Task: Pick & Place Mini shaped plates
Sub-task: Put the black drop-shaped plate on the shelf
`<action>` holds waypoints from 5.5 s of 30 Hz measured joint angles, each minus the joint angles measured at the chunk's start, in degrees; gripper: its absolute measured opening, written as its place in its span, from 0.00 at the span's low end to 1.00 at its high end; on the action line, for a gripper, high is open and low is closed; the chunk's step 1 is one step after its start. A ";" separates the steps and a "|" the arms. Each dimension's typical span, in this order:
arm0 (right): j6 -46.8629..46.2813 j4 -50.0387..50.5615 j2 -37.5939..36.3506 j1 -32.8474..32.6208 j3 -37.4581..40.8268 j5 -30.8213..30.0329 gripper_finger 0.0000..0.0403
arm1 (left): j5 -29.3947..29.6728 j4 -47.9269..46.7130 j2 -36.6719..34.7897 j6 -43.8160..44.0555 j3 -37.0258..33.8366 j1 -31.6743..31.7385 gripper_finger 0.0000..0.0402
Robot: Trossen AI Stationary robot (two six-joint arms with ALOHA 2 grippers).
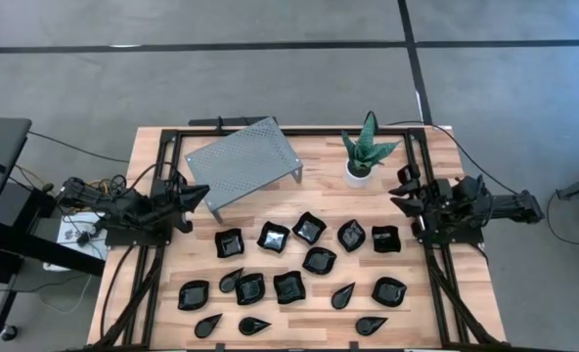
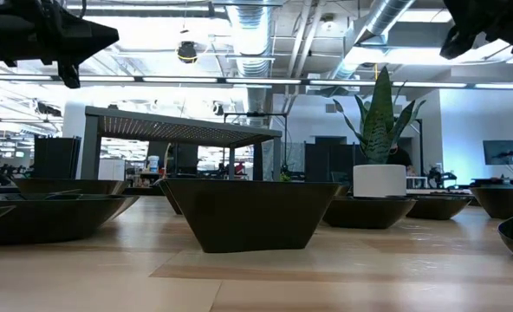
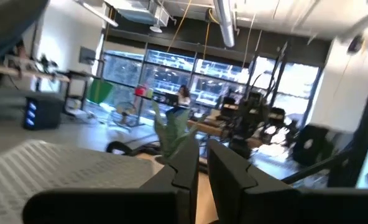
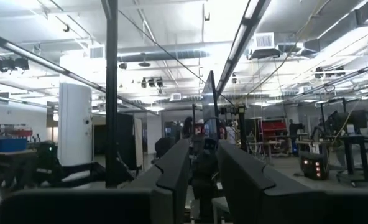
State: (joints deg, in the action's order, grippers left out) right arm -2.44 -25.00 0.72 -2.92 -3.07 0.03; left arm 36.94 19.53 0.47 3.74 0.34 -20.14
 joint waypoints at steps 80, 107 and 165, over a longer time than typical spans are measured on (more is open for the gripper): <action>16.35 7.85 84.84 -0.04 -43.85 -11.91 0.58 | -19.47 -22.40 75.11 58.43 30.77 -24.29 0.36; 16.46 8.73 84.68 0.02 -45.86 -11.89 0.58 | -20.71 -32.69 77.58 67.25 30.77 -24.50 0.36; 16.40 11.22 84.71 0.58 -45.81 -12.07 0.58 | -2.92 -70.27 65.68 53.54 54.82 -12.39 0.01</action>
State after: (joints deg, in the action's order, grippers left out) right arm 13.96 -13.78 85.43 -2.34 -48.88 -12.04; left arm 34.02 -50.75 66.15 57.28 55.16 -32.54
